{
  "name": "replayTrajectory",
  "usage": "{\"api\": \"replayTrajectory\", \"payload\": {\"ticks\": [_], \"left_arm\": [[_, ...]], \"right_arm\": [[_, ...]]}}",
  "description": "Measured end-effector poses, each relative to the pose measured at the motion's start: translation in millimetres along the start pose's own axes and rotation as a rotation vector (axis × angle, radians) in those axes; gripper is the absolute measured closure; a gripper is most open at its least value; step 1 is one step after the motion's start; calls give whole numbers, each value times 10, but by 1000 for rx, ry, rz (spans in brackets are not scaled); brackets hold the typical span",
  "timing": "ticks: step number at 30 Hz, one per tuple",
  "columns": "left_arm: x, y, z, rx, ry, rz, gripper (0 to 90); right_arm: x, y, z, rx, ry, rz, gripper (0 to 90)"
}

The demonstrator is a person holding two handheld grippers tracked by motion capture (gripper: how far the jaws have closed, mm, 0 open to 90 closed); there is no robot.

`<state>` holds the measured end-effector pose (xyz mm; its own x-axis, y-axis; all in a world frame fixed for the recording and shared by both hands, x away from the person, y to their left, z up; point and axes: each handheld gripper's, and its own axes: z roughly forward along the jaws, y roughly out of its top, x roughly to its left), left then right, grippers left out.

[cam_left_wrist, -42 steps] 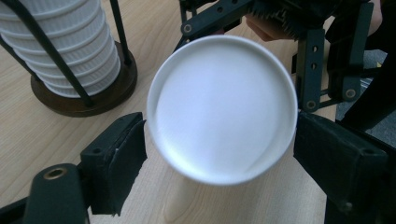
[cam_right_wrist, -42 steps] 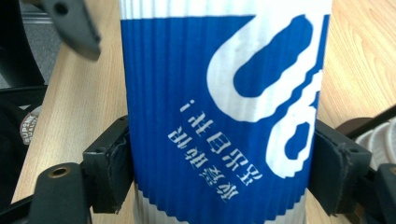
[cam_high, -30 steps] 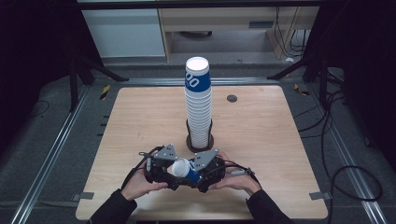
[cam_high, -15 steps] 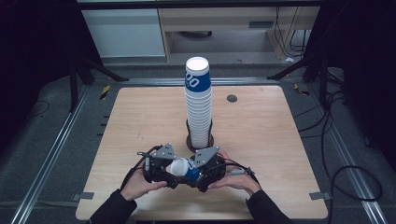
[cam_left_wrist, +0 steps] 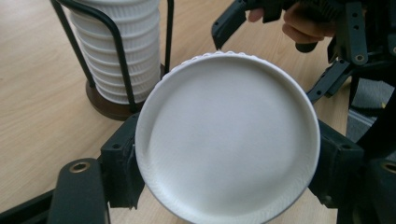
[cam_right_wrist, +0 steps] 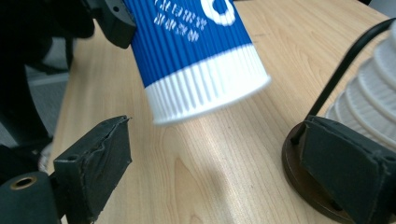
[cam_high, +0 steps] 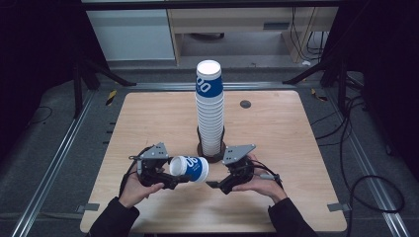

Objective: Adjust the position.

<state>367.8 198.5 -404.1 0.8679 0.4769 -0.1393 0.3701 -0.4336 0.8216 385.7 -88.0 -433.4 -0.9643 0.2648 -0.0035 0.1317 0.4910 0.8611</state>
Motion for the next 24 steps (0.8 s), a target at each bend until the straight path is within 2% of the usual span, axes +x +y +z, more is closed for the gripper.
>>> {"api": "replayTrajectory", "payload": {"ticks": [6, 11, 18, 20, 24], "left_arm": [[16, -1, -57, -66, -12, -4, 257], [-16, 0, -39, -114, -66, -5, 257], [-83, -1, 31, -118, -110, 15, 257], [-107, -1, 56, -117, -137, 21, 258], [-131, -2, 81, -113, -149, 33, 258]], "right_arm": [[-47, -55, -57, -43, 17, 50, 85], [-49, -85, -15, -62, 55, 74, 80], [-18, -83, 34, -84, 109, 77, 77], [-10, -78, 39, -98, 125, 78, 77], [6, -74, 55, -106, 144, 69, 78]]}}
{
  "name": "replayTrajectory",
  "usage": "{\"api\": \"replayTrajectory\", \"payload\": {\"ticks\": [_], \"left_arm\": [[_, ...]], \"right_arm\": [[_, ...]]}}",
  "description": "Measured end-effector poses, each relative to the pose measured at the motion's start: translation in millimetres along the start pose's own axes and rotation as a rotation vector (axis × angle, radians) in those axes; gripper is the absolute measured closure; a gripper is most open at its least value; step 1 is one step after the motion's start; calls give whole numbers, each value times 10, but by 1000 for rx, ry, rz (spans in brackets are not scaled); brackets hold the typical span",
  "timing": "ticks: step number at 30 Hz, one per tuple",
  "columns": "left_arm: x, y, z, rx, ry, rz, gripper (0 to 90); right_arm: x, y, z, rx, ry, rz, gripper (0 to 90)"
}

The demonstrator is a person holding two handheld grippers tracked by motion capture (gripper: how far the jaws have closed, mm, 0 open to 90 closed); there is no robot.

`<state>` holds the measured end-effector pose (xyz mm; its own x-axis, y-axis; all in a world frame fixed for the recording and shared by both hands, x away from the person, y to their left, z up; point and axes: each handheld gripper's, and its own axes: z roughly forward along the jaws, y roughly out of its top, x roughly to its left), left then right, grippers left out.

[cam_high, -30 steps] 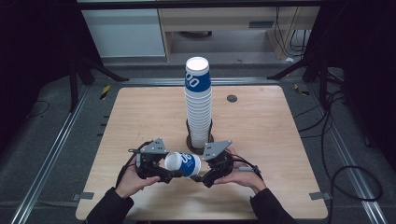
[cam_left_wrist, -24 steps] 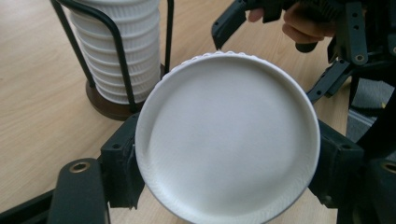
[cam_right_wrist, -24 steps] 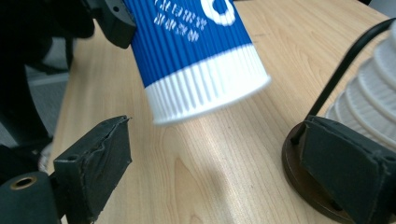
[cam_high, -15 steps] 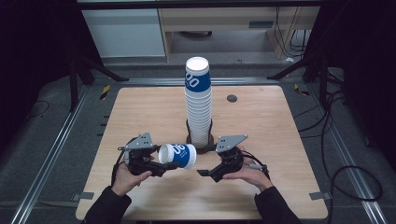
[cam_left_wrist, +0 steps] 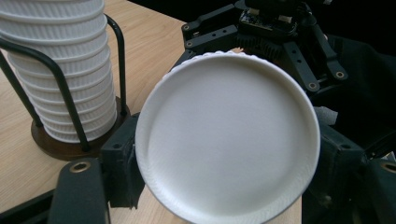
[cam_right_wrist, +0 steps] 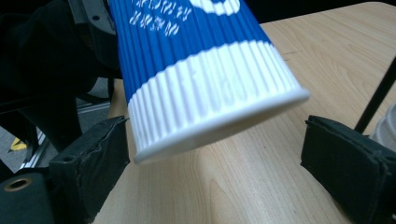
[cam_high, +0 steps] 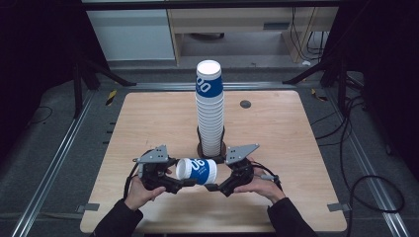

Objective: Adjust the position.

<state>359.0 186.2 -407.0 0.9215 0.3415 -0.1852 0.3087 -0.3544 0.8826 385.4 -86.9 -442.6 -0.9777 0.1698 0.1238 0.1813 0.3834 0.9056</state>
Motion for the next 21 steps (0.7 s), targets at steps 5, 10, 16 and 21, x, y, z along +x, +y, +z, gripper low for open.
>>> {"api": "replayTrajectory", "payload": {"ticks": [5, 10, 16, 21], "left_arm": [[-31, 0, 33, 4, -49, 7, 258], [-52, -2, 55, 16, -68, 17, 258], [-46, -5, 67, 29, -71, 21, 257], [-41, 5, 46, 30, -59, 23, 232]], "right_arm": [[21, -10, 46, 0, 31, -9, 86], [49, -9, 76, -4, 63, -20, 96], [56, -20, 87, -3, 75, -35, 139], [54, -18, 76, 3, 73, -38, 154]]}}
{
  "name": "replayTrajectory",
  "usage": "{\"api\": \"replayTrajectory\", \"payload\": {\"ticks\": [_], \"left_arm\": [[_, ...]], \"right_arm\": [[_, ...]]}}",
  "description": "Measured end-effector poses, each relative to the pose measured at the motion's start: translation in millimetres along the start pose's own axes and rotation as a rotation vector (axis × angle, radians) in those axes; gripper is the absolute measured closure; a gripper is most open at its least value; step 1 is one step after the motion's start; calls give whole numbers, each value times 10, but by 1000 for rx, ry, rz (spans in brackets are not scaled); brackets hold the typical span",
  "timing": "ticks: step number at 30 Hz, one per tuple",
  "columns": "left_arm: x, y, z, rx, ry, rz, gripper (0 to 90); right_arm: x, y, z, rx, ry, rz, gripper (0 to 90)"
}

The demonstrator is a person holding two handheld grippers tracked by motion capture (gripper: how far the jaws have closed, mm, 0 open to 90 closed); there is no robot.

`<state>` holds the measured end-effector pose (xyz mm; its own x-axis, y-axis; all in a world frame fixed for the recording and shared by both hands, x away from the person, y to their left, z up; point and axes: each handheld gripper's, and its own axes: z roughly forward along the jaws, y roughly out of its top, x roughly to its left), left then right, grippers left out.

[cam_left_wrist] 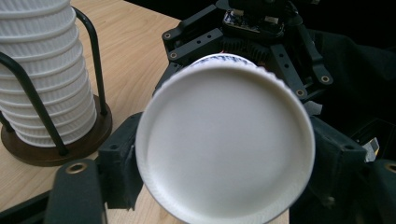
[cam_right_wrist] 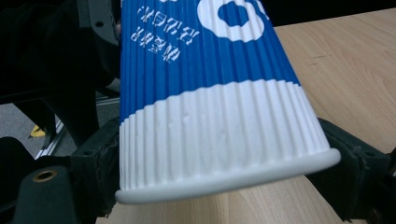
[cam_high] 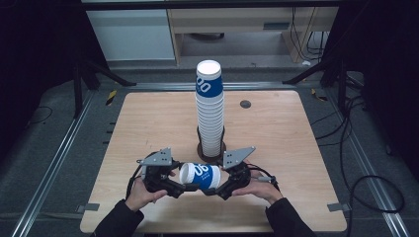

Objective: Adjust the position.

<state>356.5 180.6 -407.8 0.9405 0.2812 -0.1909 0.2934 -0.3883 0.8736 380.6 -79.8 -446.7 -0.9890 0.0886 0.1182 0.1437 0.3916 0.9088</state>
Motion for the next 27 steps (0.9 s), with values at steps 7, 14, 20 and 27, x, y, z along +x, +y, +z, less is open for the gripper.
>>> {"api": "replayTrajectory", "payload": {"ticks": [7, 14, 20, 27], "left_arm": [[22, 20, -93, 41, 20, 19, 176], [61, -39, -26, 161, 28, 36, 153], [55, -71, 54, 238, 14, 52, 150], [26, -114, 193, 345, 6, 77, 165]], "right_arm": [[-20, 14, -115, 34, -60, -31, 156], [-19, 26, -172, 95, -96, -63, 158], [15, 4, -56, 164, -81, -90, 158], [63, -19, 113, 258, -63, -127, 158]]}}
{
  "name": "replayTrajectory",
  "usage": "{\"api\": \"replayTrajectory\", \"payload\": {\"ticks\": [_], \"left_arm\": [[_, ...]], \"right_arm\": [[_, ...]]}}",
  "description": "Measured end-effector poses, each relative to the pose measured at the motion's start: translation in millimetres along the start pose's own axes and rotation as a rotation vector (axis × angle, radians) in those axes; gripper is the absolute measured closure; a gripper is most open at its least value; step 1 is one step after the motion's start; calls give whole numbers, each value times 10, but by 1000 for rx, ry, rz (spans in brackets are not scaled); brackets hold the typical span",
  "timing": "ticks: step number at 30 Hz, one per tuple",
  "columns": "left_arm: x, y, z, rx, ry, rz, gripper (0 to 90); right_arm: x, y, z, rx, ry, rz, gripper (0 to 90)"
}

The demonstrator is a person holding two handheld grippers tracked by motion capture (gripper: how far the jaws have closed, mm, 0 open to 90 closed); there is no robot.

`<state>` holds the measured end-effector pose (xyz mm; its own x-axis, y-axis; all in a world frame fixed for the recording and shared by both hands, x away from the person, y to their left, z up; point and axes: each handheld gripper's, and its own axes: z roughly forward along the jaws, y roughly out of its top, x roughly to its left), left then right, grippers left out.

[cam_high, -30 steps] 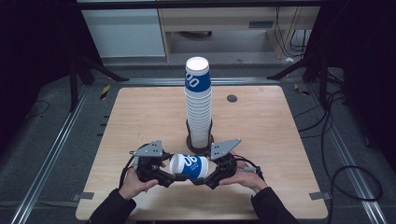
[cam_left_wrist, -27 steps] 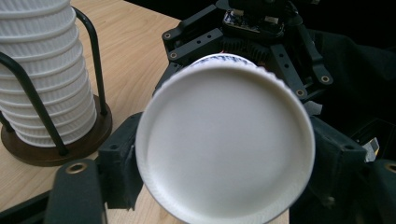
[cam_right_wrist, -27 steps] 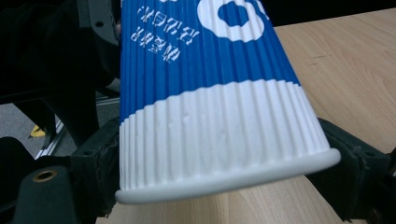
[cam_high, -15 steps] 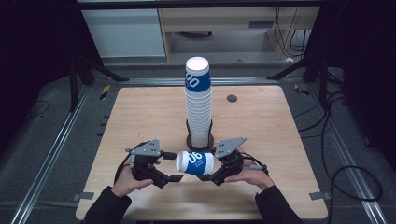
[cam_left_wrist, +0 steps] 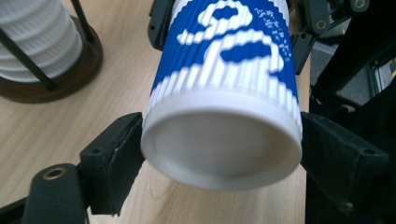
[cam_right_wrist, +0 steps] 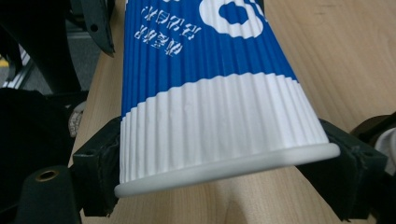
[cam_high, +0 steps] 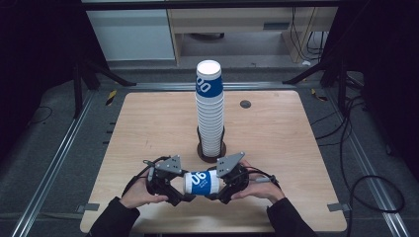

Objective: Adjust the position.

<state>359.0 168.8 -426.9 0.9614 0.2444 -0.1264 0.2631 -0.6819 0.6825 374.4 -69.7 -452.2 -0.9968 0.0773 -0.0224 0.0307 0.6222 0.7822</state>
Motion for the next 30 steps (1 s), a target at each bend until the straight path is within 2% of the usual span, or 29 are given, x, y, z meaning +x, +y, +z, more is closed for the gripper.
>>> {"api": "replayTrajectory", "payload": {"ticks": [3, 11, 15, 20, 23, 26, 27, 28, 30], "left_arm": [[-3, 0, 56, 35, -7, 8, 175], [1, -11, 102, 53, -21, 4, 266], [6, -15, 101, 47, -26, 7, 269], [20, -24, 69, 24, -28, 4, 270], [61, -52, -7, -16, -13, -13, 270], [109, -80, -79, -64, 1, -35, 271], [109, -80, -79, -64, 1, -35, 270], [127, -91, -106, -82, 6, -43, 270], [171, -121, -180, -148, 22, -64, 270]], "right_arm": [[22, 9, 55, 25, 9, -13, 158], [41, 25, 88, 43, 18, -26, 155], [39, 23, 89, 45, 18, -24, 141], [20, 27, 37, 18, 15, 0, 106], [-15, 21, -58, -19, 4, 22, 98], [-56, 16, -177, -79, -15, 54, 93], [-56, 16, -177, -79, -15, 54, 93], [-81, 10, -254, -116, -27, 75, 89], [-106, 0, -316, -153, -46, 92, 89]]}}
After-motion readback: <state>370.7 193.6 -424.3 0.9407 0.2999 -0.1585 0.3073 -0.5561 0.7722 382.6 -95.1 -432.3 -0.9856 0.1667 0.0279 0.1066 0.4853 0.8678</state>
